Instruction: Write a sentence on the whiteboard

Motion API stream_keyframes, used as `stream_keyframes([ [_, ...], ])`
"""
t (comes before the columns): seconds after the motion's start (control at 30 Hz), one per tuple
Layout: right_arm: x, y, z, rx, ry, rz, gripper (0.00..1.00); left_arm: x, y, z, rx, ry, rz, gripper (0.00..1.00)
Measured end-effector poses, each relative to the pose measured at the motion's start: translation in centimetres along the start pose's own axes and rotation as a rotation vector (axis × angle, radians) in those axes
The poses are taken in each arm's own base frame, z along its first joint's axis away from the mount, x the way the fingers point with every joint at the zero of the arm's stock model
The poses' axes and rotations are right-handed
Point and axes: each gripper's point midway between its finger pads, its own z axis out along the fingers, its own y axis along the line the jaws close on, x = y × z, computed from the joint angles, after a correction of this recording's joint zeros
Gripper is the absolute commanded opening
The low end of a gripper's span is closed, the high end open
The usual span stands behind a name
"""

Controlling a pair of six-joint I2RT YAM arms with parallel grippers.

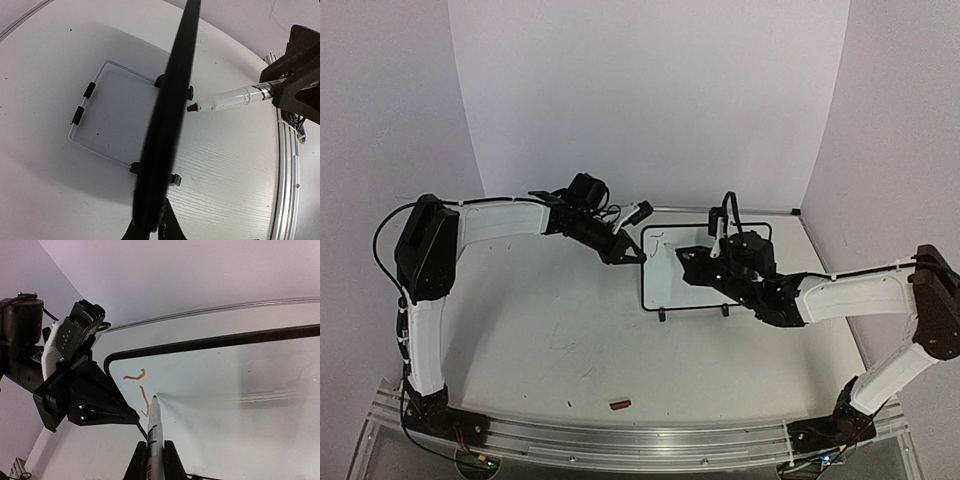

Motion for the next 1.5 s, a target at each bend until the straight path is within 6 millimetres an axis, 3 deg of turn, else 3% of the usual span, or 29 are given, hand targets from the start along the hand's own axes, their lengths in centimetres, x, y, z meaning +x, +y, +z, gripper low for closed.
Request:
stream_keyframes([
  [1.5,1.3,-0.6,0.8,0.018,0.039,0.009,0.00,0.0,0.0,0.0,-0.002,0.000,-0.002,0.00],
])
